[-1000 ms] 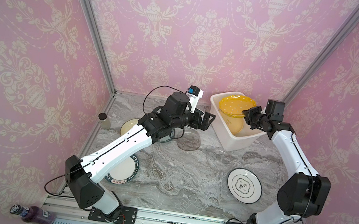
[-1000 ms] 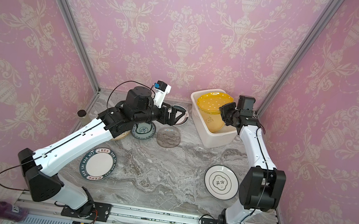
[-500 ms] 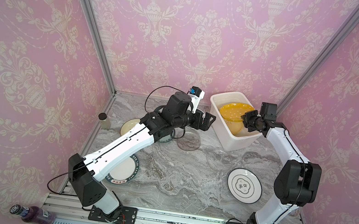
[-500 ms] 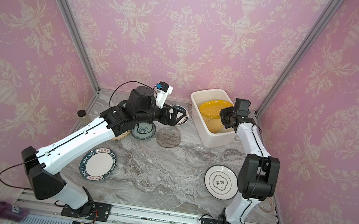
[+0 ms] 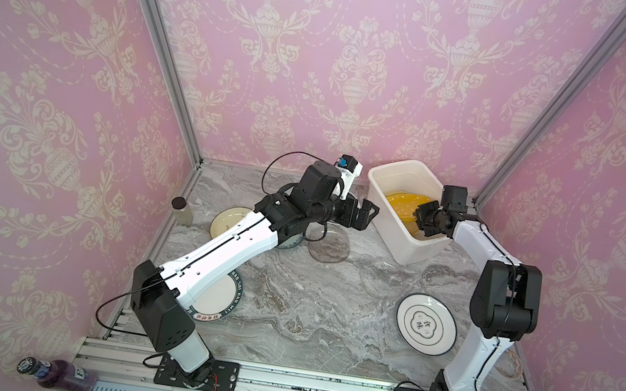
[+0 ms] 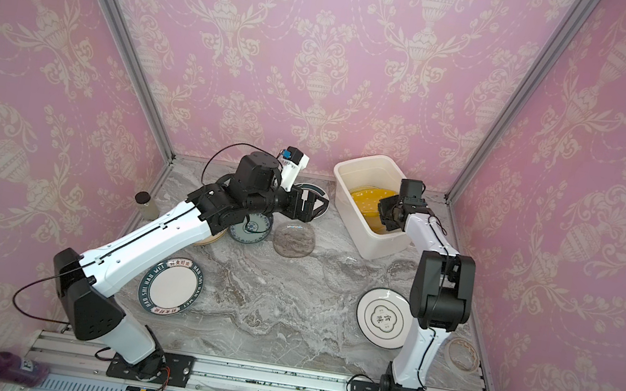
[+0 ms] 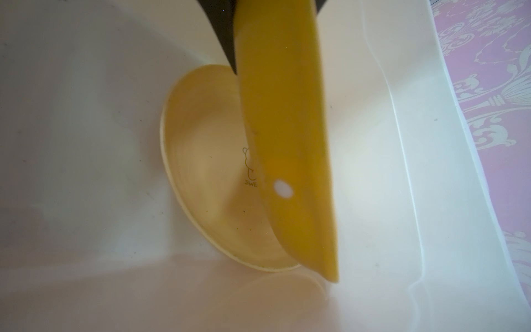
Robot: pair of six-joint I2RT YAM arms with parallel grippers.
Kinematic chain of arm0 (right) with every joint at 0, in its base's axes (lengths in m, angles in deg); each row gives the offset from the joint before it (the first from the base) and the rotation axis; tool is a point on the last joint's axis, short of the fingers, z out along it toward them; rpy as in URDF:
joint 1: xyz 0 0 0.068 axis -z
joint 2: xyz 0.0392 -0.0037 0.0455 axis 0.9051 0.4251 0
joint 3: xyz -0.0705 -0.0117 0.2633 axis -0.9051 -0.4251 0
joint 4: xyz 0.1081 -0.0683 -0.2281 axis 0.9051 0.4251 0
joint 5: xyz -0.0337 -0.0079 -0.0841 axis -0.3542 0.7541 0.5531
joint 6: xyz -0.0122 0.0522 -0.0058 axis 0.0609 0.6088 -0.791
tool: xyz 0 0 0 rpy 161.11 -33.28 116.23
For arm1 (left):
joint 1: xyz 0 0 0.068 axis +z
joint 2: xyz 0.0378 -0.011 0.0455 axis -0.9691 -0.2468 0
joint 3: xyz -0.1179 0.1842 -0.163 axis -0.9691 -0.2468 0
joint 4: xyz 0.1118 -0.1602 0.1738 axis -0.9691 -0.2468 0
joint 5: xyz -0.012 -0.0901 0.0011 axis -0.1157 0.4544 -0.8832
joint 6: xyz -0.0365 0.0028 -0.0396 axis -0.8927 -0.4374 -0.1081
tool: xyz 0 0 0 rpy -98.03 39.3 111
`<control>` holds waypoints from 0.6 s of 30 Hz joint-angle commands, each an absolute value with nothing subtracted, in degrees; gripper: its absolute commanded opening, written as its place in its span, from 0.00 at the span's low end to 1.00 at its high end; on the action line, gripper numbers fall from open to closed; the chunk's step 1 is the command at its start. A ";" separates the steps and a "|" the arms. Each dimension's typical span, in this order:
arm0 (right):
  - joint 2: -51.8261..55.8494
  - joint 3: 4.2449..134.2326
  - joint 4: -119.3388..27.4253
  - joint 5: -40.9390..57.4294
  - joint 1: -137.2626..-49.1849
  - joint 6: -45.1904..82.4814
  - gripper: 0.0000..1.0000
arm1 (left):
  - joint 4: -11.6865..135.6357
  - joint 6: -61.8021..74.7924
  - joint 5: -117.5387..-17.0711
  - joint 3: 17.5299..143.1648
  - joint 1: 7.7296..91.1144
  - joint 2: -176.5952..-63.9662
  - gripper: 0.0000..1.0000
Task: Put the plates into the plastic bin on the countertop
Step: 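Lower the polka-dot plate into the bin and open the right gripper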
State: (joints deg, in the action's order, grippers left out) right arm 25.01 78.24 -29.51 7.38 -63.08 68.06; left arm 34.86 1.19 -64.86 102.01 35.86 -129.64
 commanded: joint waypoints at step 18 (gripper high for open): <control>29.65 77.24 -46.33 7.28 -62.95 67.15 0.17 | 34.97 1.42 -61.12 104.23 36.14 -132.87 0.99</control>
State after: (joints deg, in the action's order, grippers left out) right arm 29.76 76.65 -38.76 7.21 -63.15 68.06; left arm 34.90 1.19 -62.52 102.36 35.86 -132.00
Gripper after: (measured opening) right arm 0.225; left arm 0.993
